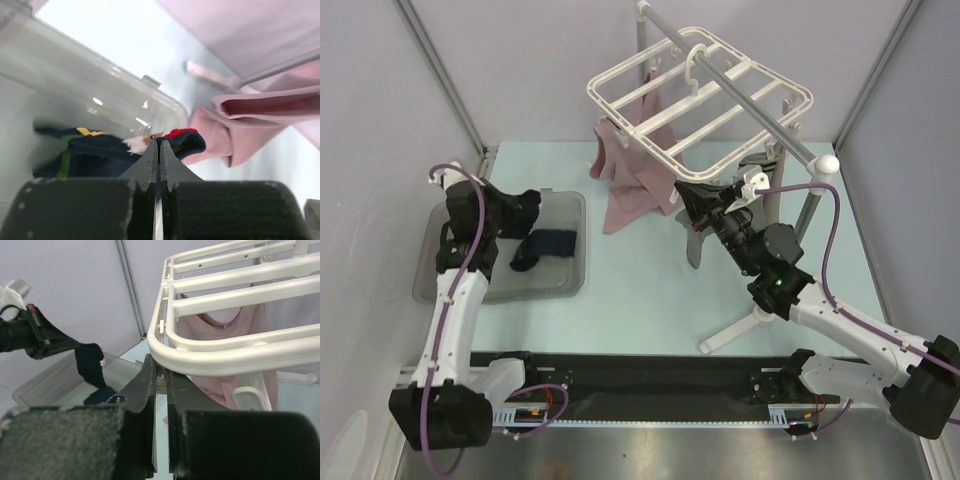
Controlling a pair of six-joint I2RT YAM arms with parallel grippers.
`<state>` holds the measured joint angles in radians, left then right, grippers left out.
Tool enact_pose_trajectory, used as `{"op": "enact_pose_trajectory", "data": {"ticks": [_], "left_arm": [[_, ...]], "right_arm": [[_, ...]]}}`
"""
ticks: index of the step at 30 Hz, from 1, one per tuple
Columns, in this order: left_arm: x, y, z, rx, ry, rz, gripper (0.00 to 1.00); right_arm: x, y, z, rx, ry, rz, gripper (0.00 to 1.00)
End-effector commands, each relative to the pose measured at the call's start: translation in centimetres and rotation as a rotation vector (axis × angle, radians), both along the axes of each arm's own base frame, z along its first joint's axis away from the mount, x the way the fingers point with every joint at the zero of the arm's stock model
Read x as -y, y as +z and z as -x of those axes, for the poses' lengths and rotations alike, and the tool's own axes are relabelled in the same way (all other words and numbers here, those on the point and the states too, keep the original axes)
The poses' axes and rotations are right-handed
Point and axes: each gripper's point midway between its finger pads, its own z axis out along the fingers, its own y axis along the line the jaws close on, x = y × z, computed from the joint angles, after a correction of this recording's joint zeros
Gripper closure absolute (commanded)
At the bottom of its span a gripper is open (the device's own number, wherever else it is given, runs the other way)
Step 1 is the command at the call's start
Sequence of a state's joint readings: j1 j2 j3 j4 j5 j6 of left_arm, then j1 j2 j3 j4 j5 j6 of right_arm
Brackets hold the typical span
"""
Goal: Clip the socks to the hanger
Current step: Pick up the sock from the bin, then clamp the sock onto the hanger.
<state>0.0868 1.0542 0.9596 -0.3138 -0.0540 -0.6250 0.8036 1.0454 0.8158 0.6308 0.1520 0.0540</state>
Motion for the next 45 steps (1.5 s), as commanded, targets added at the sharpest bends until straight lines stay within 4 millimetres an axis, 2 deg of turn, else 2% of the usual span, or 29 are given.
{"op": "enact_pose_trajectory", "data": {"ticks": [1, 5, 6, 8, 10, 12, 13, 17, 18, 20, 21, 23, 24, 31, 36, 40, 45], "left_arm": [[-0.6, 4.0, 1.5, 0.065, 0.018, -0.085, 1.0], [0.9, 6.1, 1.7, 0.121, -0.065, -0.069, 1.0], [2.4, 6.5, 1.7, 0.136, -0.144, -0.048, 1.0], [4.0, 7.9, 1.5, 0.203, -0.233, -0.042, 1.0], [7.1, 8.8, 1.6, 0.263, -0.393, -0.015, 1.0], [9.4, 9.2, 1.9, 0.288, -0.498, 0.003, 1.0], [11.7, 9.6, 2.4, 0.316, -0.59, 0.016, 1.0], [16.7, 10.9, 3.9, 0.39, -0.77, 0.021, 1.0], [18.6, 11.1, 4.6, 0.402, -0.824, 0.028, 1.0], [20.1, 12.1, 5.0, 0.441, -0.857, 0.017, 1.0], [21.6, 11.8, 5.5, 0.432, -0.895, 0.023, 1.0], [22.9, 12.2, 5.6, 0.441, -0.923, 0.027, 1.0], [24.2, 11.9, 5.7, 0.432, -0.955, 0.035, 1.0], [28.6, 12.2, 6.0, 0.423, -1.031, 0.031, 1.0], [30.8, 13.4, 6.3, 0.44, -1.073, 0.037, 1.0], [31.4, 14.2, 6.5, 0.457, -1.083, 0.031, 1.0], [31.6, 14.2, 6.8, 0.453, -1.09, 0.026, 1.0]], "right_arm": [[0.0, 1.0, 0.2, 0.008, 0.01, -0.028, 1.0], [-0.1, 1.0, 0.2, 0.007, 0.013, -0.025, 1.0], [-0.1, 0.9, 0.1, 0.005, 0.013, -0.023, 1.0], [-0.2, 1.1, 0.2, 0.006, 0.017, -0.024, 1.0], [-0.3, 1.0, 0.3, 0.004, 0.024, -0.022, 1.0], [-0.4, 1.1, 0.3, 0.003, 0.032, -0.024, 1.0], [-0.5, 1.2, 0.4, 0.003, 0.037, -0.025, 1.0], [-0.8, 1.1, 0.4, -0.004, 0.049, -0.03, 1.0], [-0.9, 1.0, 0.4, -0.006, 0.052, -0.027, 1.0], [-0.9, 1.1, 0.5, -0.004, 0.054, -0.03, 1.0], [-0.9, 1.2, 0.5, -0.003, 0.054, -0.031, 1.0], [-1.0, 1.4, 0.6, -0.002, 0.057, -0.034, 1.0], [-1.0, 1.4, 0.6, -0.002, 0.057, -0.032, 1.0], [-1.1, 1.4, 0.7, -0.002, 0.057, -0.029, 1.0], [-1.2, 1.2, 0.8, -0.004, 0.061, -0.024, 1.0], [-1.1, 1.1, 0.8, -0.006, 0.057, -0.026, 1.0], [-0.9, 1.3, 0.8, -0.001, 0.054, -0.028, 1.0]]}}
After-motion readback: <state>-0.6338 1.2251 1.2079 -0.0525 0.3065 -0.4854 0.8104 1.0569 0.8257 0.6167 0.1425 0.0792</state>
